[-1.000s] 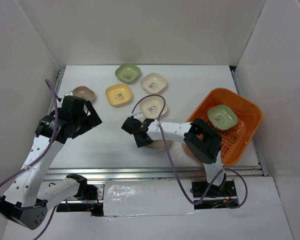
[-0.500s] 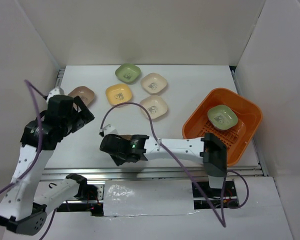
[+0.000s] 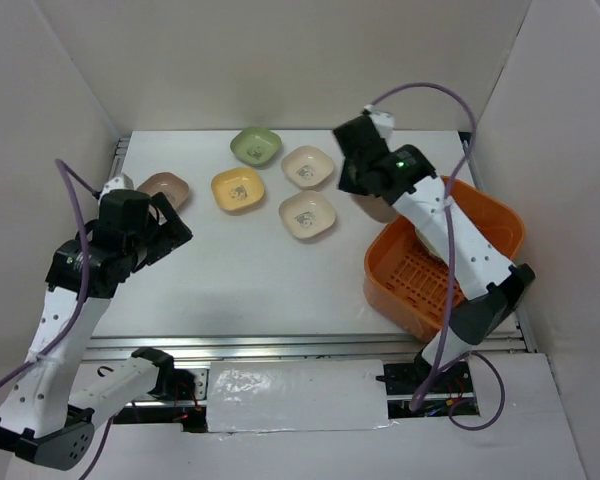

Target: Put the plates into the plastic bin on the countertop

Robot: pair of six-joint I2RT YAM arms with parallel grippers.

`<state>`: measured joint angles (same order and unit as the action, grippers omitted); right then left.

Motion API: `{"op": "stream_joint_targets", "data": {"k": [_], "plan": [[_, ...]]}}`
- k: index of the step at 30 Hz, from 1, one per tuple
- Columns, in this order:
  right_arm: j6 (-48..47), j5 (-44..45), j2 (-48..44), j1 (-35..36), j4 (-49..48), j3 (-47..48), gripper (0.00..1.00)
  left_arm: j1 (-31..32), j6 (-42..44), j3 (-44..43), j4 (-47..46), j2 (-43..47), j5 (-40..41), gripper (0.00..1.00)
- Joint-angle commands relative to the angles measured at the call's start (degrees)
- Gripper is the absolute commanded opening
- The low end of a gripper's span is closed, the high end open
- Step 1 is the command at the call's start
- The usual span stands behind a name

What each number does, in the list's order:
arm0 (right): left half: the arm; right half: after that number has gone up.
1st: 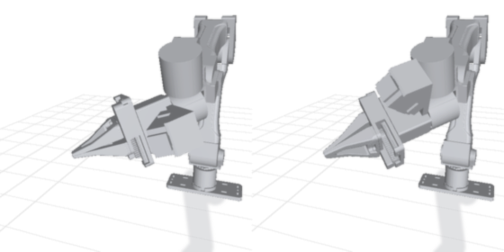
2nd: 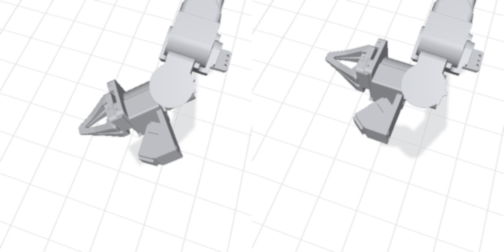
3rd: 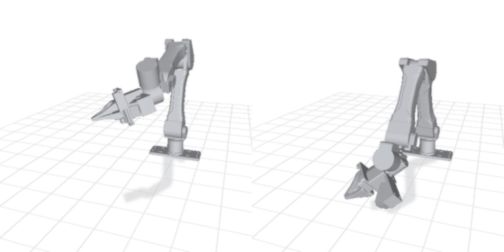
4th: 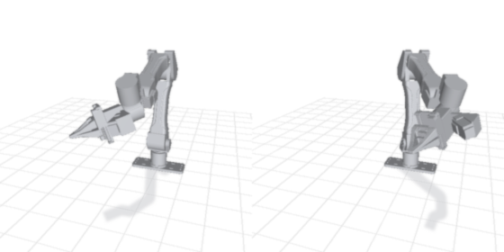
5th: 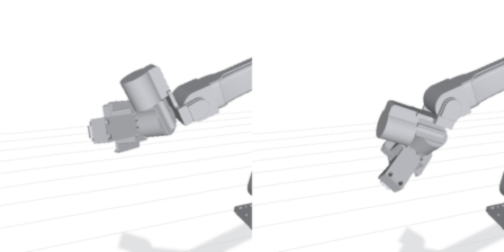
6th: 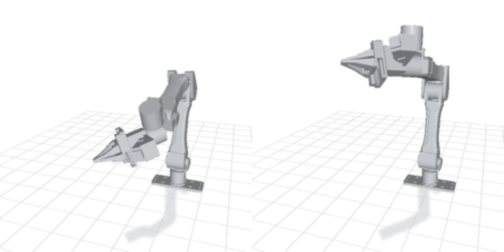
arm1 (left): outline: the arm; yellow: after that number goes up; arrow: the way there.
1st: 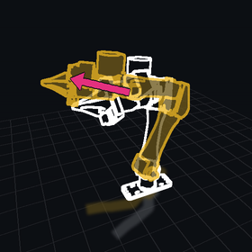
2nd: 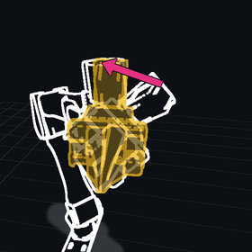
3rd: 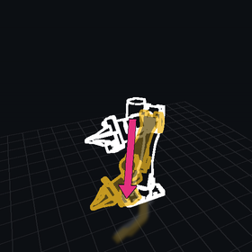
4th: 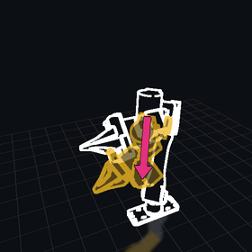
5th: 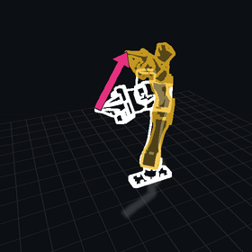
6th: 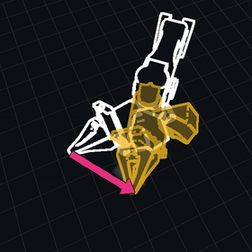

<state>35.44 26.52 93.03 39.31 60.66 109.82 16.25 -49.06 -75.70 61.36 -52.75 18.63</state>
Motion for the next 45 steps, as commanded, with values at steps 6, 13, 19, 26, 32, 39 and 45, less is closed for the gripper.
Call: {"op": "stream_joint_targets", "data": {"k": [6,13,19,26,32,39,45], "plan": [[-5.1,-2.4,-8.2,-22.9,-0.5,-18.0,0.0,-0.4,5.9,2.1,-4.8,-2.8,-9.1,0.99],[-8.3,-5.0,-5.7,-31.1,-8.4,-25.4,0.0,-0.3,6.9,4.0,-6.0,-4.1,-10.1,0.99],[-9.6,-6.0,-0.5,-35.3,-8.7,-21.7,0.0,-0.3,7.7,3.5,-6.2,-5.6,-11.3,0.99],[-9.3,-6.0,3.7,-36.1,-6.1,-17.0,0.52,-0.3,8.3,4.3,-6.5,-4.8,-12.3,0.99],[-6.4,-0.7,-1.4,-31.8,-0.2,-9.5,1.0,-0.3,8.5,4.6,-6.3,-4.4,-12.3,0.99],[-5.8,-1.6,-7.5,-17.7,2.1,0.1,1.0,-0.3,7.6,3.5,-6.6,-5.0,-10.9,0.99],[-10.1,-24.1,-1.9,-3.5,-14.4,-9.7,1.0,-0.4,7.3,0.9,-5.1,-4.8,-9.2,0.99]]}}
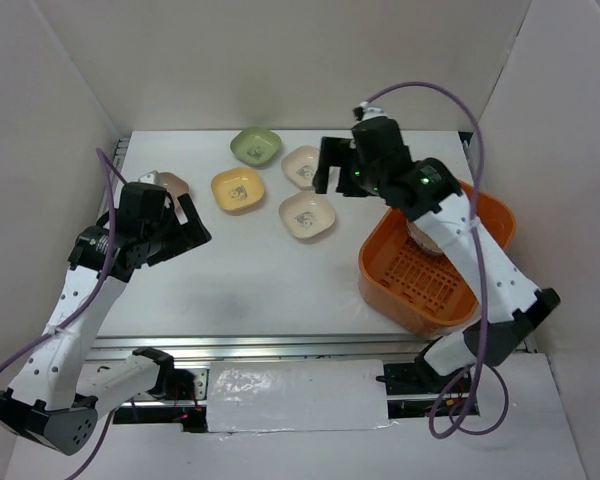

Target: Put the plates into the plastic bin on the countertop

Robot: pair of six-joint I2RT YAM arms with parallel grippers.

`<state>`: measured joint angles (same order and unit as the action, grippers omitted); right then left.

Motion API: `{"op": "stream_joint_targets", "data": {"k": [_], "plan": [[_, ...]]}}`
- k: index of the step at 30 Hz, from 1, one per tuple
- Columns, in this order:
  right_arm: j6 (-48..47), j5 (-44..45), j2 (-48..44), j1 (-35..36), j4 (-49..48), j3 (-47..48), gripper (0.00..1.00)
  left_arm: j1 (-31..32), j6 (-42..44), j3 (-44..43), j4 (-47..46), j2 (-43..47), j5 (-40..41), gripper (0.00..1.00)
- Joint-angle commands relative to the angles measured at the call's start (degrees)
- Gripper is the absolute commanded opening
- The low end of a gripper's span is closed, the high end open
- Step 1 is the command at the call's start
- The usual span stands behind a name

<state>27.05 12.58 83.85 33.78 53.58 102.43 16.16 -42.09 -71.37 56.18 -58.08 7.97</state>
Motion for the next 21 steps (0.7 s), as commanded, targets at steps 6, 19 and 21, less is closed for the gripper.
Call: {"op": "stream_joint_targets", "data": {"k": [6,19,21], "plan": [[-2.7,-7.1,25.4,5.6,-10.2,5.6,0.99,-0.3,2.5,-4.4,2.4,1.2,1.4,0.99],[-4.1,-6.2,44.8,3.5,-11.2,10.0,0.87,-0.8,3.8,3.7,-0.1,5.5,-1.6,0.99],[-4.5,-6.3,45.9,4.2,-11.9,8.8,0.77,-0.8,3.9,4.0,-0.4,5.8,-1.1,0.99]]}}
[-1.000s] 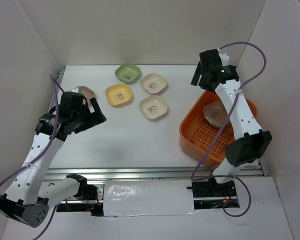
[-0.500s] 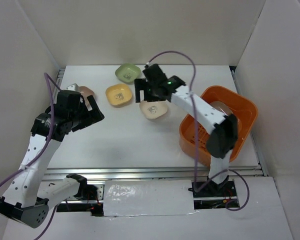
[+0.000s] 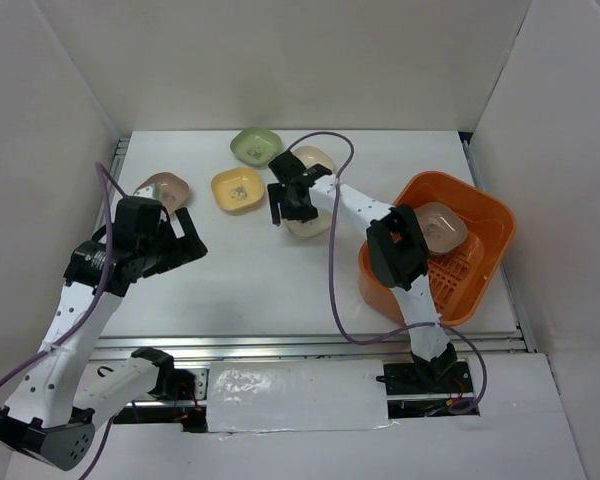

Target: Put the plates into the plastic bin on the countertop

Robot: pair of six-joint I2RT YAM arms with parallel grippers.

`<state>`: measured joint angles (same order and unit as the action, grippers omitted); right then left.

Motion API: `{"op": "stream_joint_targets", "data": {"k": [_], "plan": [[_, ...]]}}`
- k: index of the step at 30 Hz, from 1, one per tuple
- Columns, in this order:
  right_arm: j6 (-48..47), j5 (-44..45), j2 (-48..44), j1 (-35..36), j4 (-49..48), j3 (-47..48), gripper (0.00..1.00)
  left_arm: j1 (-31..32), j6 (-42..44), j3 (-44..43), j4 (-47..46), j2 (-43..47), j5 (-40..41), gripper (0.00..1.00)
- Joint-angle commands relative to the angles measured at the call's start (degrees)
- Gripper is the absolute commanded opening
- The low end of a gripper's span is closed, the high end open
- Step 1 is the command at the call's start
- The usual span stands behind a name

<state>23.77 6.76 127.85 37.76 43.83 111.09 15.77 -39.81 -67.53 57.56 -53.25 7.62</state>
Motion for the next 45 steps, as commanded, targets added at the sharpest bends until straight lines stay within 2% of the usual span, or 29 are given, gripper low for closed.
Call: {"op": "stream_joint_targets", "data": {"k": [1,5,9,12,13,15,18,20,24,28,34,38,39,42,45], "plan": [[-1.3,-0.6,2.3,0.6,-2.3,-0.3,0.76,-0.4,1.7,0.2,-1.7,1.0,-0.8,0.99],[-1.9,-0.9,4.0,2.1,-1.9,-1.3,0.69,-0.4,2.5,-0.4,-2.1,-0.2,-0.9,0.99],[-2.5,-2.4,3.3,4.2,-3.3,-2.7,0.52,-0.4,3.2,-1.6,-2.1,-1.5,-0.6,0.99],[-4.3,-4.6,2.0,6.4,-3.9,-3.8,0.2,-0.4,3.9,-3.2,-1.8,-2.6,0.3,0.99],[-4.7,-5.4,1.0,7.1,-4.6,-5.1,0.0,-0.4,4.1,-3.7,-1.5,-3.3,0.7,0.99],[-5.2,-6.5,-5.2,8.6,-7.5,-7.5,0.0,-0.4,4.5,-5.8,0.0,-3.7,2.5,0.99],[-5.9,-13.3,-17.4,13.2,-14.6,-15.1,0.0,-0.6,3.3,-10.6,3.2,-3.4,7.6,0.99],[-5.8,-18.9,-24.0,14.2,-14.9,-14.1,0.0,-0.7,2.1,-13.1,5.2,-2.4,10.0,0.99],[-3.2,-18.1,-30.9,13.6,-10.1,-6.4,0.0,-0.8,1.6,-18.1,5.5,-0.4,12.6,0.99],[0.1,-12.5,-34.2,7.3,3.0,2.0,0.0,-0.8,2.0,-18.3,5.4,-1.7,9.7,0.99],[3.6,5.0,-35.1,-11.5,21.5,6.2,0.0,-0.8,2.5,-12.6,3.4,-2.1,6.3,0.99],[4.6,11.1,-39.7,-23.2,22.0,-3.8,0.0,-0.7,2.6,-9.6,2.0,-2.1,4.3,0.99],[4.4,10.6,-41.8,-27.8,20.2,-6.1,0.0,-0.8,2.6,-9.1,1.8,-2.2,3.8,0.99],[3.1,7.3,-42.1,-35.4,18.1,-11.9,0.0,-0.8,2.3,-7.4,0.3,-2.3,2.1,0.99],[2.5,5.5,-40.9,-39.3,15.2,-16.1,0.0,-0.7,2.2,-6.4,-1.0,-3.1,0.7,0.99]]}}
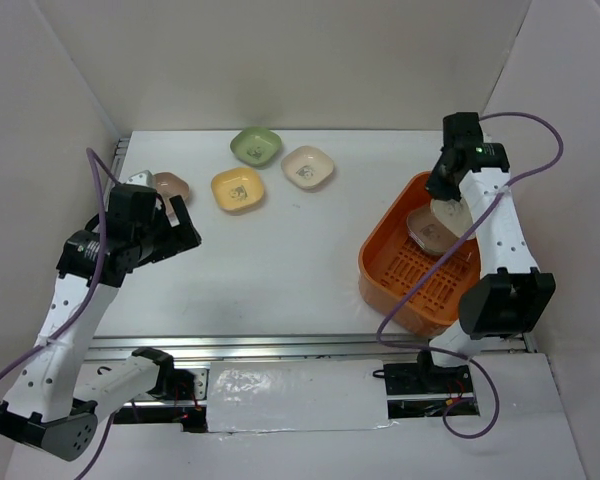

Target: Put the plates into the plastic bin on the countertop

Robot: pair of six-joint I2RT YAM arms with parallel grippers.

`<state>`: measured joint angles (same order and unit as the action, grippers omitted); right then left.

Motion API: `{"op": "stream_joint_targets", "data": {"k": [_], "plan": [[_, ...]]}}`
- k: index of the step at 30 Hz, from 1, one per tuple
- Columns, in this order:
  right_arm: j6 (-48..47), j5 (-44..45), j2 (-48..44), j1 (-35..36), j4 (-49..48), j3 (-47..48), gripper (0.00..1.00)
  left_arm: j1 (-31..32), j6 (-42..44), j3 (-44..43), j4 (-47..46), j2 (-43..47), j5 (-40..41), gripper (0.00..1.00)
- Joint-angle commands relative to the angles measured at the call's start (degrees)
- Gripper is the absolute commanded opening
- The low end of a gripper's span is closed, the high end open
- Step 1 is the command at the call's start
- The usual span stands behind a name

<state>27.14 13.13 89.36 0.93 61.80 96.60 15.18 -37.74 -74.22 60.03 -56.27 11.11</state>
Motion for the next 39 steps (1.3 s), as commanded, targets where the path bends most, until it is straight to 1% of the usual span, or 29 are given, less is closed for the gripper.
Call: {"op": "stream_joint_targets", "data": {"k": [1,6,11,14,15,16,17,18,20,21,23,25,28,29,30,31,32,33,34,35,36,37,39], "plan": [[-0.9,-0.7,-2.2,-3.0,-3.5,-3.0,0.0,-0.2,0.2,0.6,-3.6,-0.2,-3.0,0.99],[0.4,-2.8,2.2,-5.8,-7.9,-4.8,0.0,-0.2,0.6,1.0,-4.3,-1.3,-3.8,0.99],[3.0,-4.8,6.1,-5.4,-9.6,-3.7,0.0,-0.2,0.7,1.5,-4.6,-1.8,-3.4,0.99],[5.5,-3.7,7.6,-5.1,-9.3,-3.0,0.0,-0.2,0.6,2.3,-4.7,-1.9,-3.2,0.99],[6.0,-3.6,7.9,-5.1,-9.2,-2.6,0.01,-0.2,0.7,2.5,-4.7,-2.0,-3.1,0.99],[6.4,-3.8,8.2,-5.1,-9.3,-2.6,0.05,-0.2,0.7,2.5,-4.6,-1.9,-2.9,0.99],[7.2,-4.2,8.4,-5.1,-9.9,-2.6,0.14,-0.2,0.7,2.7,-4.6,-2.0,-2.7,0.99],[7.3,-4.6,8.3,-4.8,-10.3,-2.4,0.53,-0.2,0.6,2.8,-4.6,-1.8,-2.5,0.99],[8.8,-3.3,7.7,-4.1,-8.6,-0.7,0.9,-0.2,0.7,3.0,-4.7,-1.9,-2.1,0.99],[8.9,-3.1,6.3,-3.7,-8.5,1.6,1.0,-0.2,0.7,3.0,-4.6,-2.1,-1.6,0.99],[9.2,-3.1,4.1,-2.3,-7.8,4.0,1.0,-0.2,0.3,2.8,-4.6,-2.5,-0.8,0.99],[9.0,-2.8,1.6,-1.2,-7.1,9.1,1.0,-0.2,-0.4,2.7,-4.7,-3.4,1.1,0.99],[8.5,-3.5,-1.0,1.6,-3.4,16.9,1.0,-0.6,-4.1,2.3,-4.6,-5.4,4.3,0.99],[8.5,-3.5,-2.2,3.7,-2.0,18.9,1.0,-2.0,-7.0,2.5,-4.8,-6.1,5.9,0.99],[8.3,-4.5,-3.1,4.9,-2.1,18.8,1.0,-3.4,-8.3,2.7,-5.1,-7.7,5.9,0.99],[8.1,-5.6,-6.2,6.2,-3.4,17.8,1.0,-4.8,-10.8,2.8,-6.1,-8.6,5.6,0.99],[7.8,-7.5,-8.0,9.0,-5.1,13.7,1.0,-7.8,-12.1,2.8,-6.8,-9.5,4.7,0.99],[7.3,-12.8,-12.2,10.1,-7.1,11.1,1.0,-9.4,-13.3,2.5,-7.5,-11.8,4.0,0.99],[7.2,-16.0,-14.2,11.2,-11.1,8.2,1.0,-10.9,-15.2,2.1,-9.1,-13.1,3.1,0.99],[7.2,-18.8,-16.3,12.2,-13.3,2.2,1.0,-14.0,-16.3,1.0,-10.0,-14.1,2.1,0.99],[6.6,-25.2,-20.4,13.6,-15.7,-0.4,1.0,-15.1,-17.4,0.7,-11.1,-16.5,1.6,0.99],[6.6,-27.2,-21.9,14.7,-19.2,-4.8,1.0,-19.3,-19.5,0.8,-14.0,-17.5,0.9,0.99],[6.4,-30.5,-25.7,18.0,-22.0,-8.2,1.0,-21.9,-21.8,1.1,-17.2,-20.4,0.4,0.99]]}}
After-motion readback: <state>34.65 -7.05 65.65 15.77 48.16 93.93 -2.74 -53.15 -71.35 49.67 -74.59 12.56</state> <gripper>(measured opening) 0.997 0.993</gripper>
